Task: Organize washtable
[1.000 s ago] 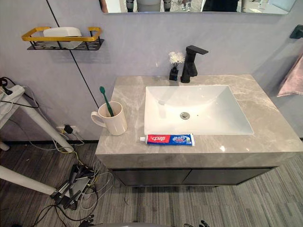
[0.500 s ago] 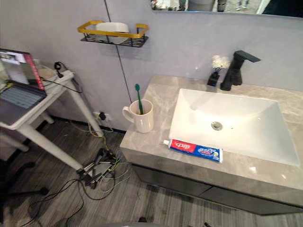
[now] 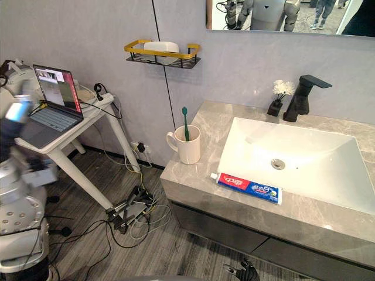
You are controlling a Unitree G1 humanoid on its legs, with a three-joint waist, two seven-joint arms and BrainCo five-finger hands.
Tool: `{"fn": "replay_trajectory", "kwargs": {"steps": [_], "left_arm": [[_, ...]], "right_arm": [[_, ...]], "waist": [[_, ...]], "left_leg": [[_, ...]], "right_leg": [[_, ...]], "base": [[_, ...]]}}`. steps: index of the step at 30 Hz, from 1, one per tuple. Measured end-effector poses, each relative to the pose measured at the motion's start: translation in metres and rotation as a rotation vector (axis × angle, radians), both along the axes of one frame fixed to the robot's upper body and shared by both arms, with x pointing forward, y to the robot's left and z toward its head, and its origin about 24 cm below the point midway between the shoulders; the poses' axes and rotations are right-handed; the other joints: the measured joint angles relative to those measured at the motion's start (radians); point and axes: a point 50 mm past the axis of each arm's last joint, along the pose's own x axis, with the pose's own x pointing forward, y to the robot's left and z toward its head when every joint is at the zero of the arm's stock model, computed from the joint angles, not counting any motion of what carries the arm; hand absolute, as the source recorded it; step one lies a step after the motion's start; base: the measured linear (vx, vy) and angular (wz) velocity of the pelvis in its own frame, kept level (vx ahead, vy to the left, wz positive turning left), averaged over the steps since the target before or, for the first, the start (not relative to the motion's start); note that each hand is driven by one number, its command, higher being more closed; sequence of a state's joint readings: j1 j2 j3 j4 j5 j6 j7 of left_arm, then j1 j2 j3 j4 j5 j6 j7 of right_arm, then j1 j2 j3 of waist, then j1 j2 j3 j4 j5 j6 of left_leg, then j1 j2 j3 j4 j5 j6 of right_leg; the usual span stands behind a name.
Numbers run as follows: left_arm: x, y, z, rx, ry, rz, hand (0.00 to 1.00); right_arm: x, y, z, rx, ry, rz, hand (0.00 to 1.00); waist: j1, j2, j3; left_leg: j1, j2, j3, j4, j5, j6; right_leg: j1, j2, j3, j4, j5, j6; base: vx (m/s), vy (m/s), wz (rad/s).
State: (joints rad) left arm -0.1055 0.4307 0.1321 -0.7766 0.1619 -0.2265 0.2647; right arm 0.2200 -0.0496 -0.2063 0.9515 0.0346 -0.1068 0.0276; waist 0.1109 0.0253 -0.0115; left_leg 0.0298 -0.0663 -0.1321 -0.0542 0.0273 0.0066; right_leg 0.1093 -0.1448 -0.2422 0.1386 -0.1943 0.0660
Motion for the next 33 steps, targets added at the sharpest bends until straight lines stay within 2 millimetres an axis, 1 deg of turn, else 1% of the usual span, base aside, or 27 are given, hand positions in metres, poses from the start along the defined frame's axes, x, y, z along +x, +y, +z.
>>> {"fn": "replay_trajectory", "kwargs": {"steps": [1, 2, 3, 5, 6, 7, 10, 12, 14, 16, 17, 18, 19, 21, 22, 23, 26, 30, 31, 32, 33], "left_arm": [[0.001, -0.007, 0.000, 0.029, 0.003, -0.053, 0.00], [0.003, -0.019, 0.000, 0.061, 0.013, -0.153, 0.00], [0.006, -0.026, -0.001, 0.077, 0.029, -0.213, 0.00], [0.019, -0.042, -0.008, 0.122, 0.106, -0.327, 0.00], [0.026, -0.049, -0.015, 0.141, 0.160, -0.374, 0.00], [0.030, -0.053, -0.019, 0.152, 0.187, -0.392, 0.00], [0.044, -0.083, -0.043, 0.229, 0.329, -0.522, 0.00], [0.051, -0.096, -0.053, 0.252, 0.386, -0.569, 0.00], [0.056, -0.110, -0.068, 0.287, 0.470, -0.618, 0.00], [0.060, -0.124, -0.082, 0.333, 0.553, -0.675, 0.00], [0.062, -0.129, -0.090, 0.340, 0.601, -0.704, 0.00], [0.063, -0.132, -0.094, 0.340, 0.626, -0.716, 0.00], [0.068, -0.137, -0.107, 0.360, 0.696, -0.731, 0.00], [0.075, -0.141, -0.122, 0.398, 0.780, -0.733, 0.00], [0.079, -0.141, -0.131, 0.412, 0.831, -0.720, 0.00], [0.082, -0.140, -0.137, 0.415, 0.865, -0.713, 0.00], [0.087, -0.137, -0.147, 0.408, 0.925, -0.698, 0.00], [0.094, -0.131, -0.161, 0.409, 0.994, -0.656, 0.00], [0.095, -0.130, -0.162, 0.408, 0.999, -0.650, 0.00], [0.096, -0.129, -0.164, 0.408, 1.004, -0.638, 0.00], [0.096, -0.129, -0.164, 0.411, 1.003, -0.631, 0.00]], "right_arm": [[-0.001, 0.000, -0.001, 0.005, 0.004, -0.003, 0.00], [0.001, 0.001, -0.001, 0.010, 0.002, -0.001, 0.00], [0.002, 0.002, -0.001, 0.017, 0.003, 0.000, 0.00], [0.001, 0.002, -0.003, 0.035, 0.015, -0.011, 0.00], [0.003, 0.003, -0.004, 0.045, 0.014, -0.026, 0.00], [0.003, 0.003, -0.004, 0.049, 0.020, -0.031, 0.00], [0.003, 0.002, -0.006, 0.055, 0.036, -0.033, 0.00], [0.005, 0.001, -0.006, 0.057, 0.037, -0.027, 0.00], [0.006, 0.001, -0.007, 0.065, 0.045, -0.021, 0.00], [0.009, 0.000, -0.007, 0.065, 0.043, -0.023, 0.00], [0.009, -0.001, -0.007, 0.065, 0.044, -0.028, 0.00], [0.009, -0.001, -0.007, 0.065, 0.043, -0.030, 0.00], [0.012, -0.004, -0.006, 0.065, 0.036, -0.041, 0.00], [0.013, -0.006, -0.005, 0.059, 0.034, -0.040, 0.00], [0.014, -0.008, -0.005, 0.055, 0.032, -0.033, 0.00], [0.016, -0.009, -0.004, 0.051, 0.028, -0.027, 0.00], [0.020, -0.009, -0.003, 0.047, 0.022, -0.011, 0.00], [0.023, -0.008, -0.003, 0.046, 0.018, 0.009, 0.00], [0.024, -0.008, -0.003, 0.045, 0.017, 0.016, 0.00], [0.027, -0.007, -0.002, 0.044, 0.009, 0.022, 0.00], [0.027, -0.007, -0.002, 0.044, 0.007, 0.024, 0.00]], "waist": [[-0.003, -0.001, -0.006], [-0.017, -0.001, -0.008], [-0.020, -0.001, -0.008], [-0.029, -0.002, -0.011], [-0.043, -0.002, -0.012], [-0.044, -0.001, -0.012], [-0.052, -0.001, -0.013], [-0.054, 0.000, -0.013], [-0.073, 0.002, -0.012], [-0.082, 0.006, -0.013], [-0.096, 0.010, -0.015], [-0.097, 0.012, -0.015], [-0.099, 0.019, -0.007], [-0.102, 0.023, 0.001], [-0.106, 0.026, 0.005], [-0.117, 0.033, 0.012], [-0.128, 0.037, 0.017], [-0.140, 0.028, 0.026], [-0.143, 0.029, 0.030], [-0.153, 0.032, 0.040], [-0.154, 0.027, 0.048]], "left_leg": [[-0.002, 0.000, 0.004, -0.002, 0.000, 0.000], [-0.002, 0.000, 0.007, -0.002, 0.000, 0.000], [0.000, 0.000, 0.011, -0.002, 0.001, -0.001], [0.007, 0.003, 0.025, 0.000, 0.003, -0.002], [0.012, 0.004, 0.026, 0.000, 0.003, -0.002], [0.014, 0.005, 0.027, -0.001, 0.003, -0.002], [0.014, 0.010, 0.038, 0.000, 0.002, -0.003], [0.010, 0.012, 0.037, 0.001, 0.002, -0.003], [0.004, 0.014, 0.036, 0.003, 0.002, -0.003], [0.003, 0.015, 0.037, 0.004, 0.002, -0.003], [0.003, 0.015, 0.037, 0.004, 0.002, -0.002], [0.003, 0.015, 0.038, 0.004, 0.002, -0.002], [0.010, 0.015, 0.040, 0.003, 0.002, -0.002], [0.017, 0.017, 0.043, 0.002, 0.002, -0.002], [0.017, 0.017, 0.046, 0.001, 0.002, -0.002], [0.018, 0.018, 0.050, 0.001, 0.002, -0.002], [0.019, 0.020, 0.055, -0.002, 0.002, -0.002], [0.020, 0.027, 0.065, -0.012, 0.002, -0.002], [0.021, 0.028, 0.066, -0.013, 0.002, -0.002], [0.024, 0.029, 0.067, -0.013, 0.002, -0.002], [0.026, 0.030, 0.068, -0.014, 0.002, -0.002]], "right_leg": [[-0.006, 0.002, 0.004, 0.002, -0.001, 0.002], [-0.009, 0.002, 0.009, 0.002, -0.001, 0.002], [-0.009, 0.002, 0.013, 0.003, -0.001, 0.002], [-0.009, 0.005, 0.030, 0.003, -0.001, 0.002], [-0.010, 0.005, 0.031, 0.002, -0.001, 0.002], [-0.010, 0.006, 0.033, 0.002, -0.001, 0.002], [-0.015, 0.007, 0.048, -0.001, 0.001, 0.000], [-0.020, 0.009, 0.050, -0.002, 0.003, -0.002], [-0.025, 0.011, 0.051, -0.003, 0.005, -0.004], [-0.025, 0.013, 0.054, -0.007, 0.008, -0.005], [-0.025, 0.014, 0.054, -0.010, 0.010, -0.005], [-0.024, 0.014, 0.055, -0.011, 0.011, -0.004], [-0.019, 0.022, 0.058, -0.025, 0.020, -0.004], [-0.007, 0.023, 0.059, -0.043, 0.030, -0.005], [-0.005, 0.023, 0.061, -0.050, 0.035, -0.004], [-0.003, 0.024, 0.063, -0.058, 0.040, -0.003], [-0.001, 0.028, 0.066, -0.073, 0.048, 0.000], [0.000, 0.036, 0.077, -0.093, 0.060, -0.003], [0.001, 0.037, 0.078, -0.097, 0.062, -0.004], [0.009, 0.038, 0.078, -0.106, 0.065, -0.004], [0.009, 0.039, 0.078, -0.107, 0.065, -0.004]], "base": [[0.00, -0.002, -0.12], [0.01, -0.001, -0.11], [0.01, 0.005, -0.16], [0.00, 0.000, -0.18], [0.02, -0.004, -0.10], [0.03, -0.003, -0.08], [0.01, -0.001, -0.11], [-0.01, -0.006, -0.05], [0.00, -0.005, -0.02], [0.00, -0.007, -0.04], [0.00, 0.000, 0.00], [-0.01, -0.011, -0.05], [-0.02, -0.010, -0.07], [-0.02, -0.001, -0.07], [-0.03, 0.012, -0.09], [-0.04, 0.008, -0.09], [-0.02, 0.000, -0.09], [0.00, -0.011, -0.09], [0.01, -0.018, -0.06], [0.00, 0.000, 0.00], [0.01, -0.020, -0.04]]}}
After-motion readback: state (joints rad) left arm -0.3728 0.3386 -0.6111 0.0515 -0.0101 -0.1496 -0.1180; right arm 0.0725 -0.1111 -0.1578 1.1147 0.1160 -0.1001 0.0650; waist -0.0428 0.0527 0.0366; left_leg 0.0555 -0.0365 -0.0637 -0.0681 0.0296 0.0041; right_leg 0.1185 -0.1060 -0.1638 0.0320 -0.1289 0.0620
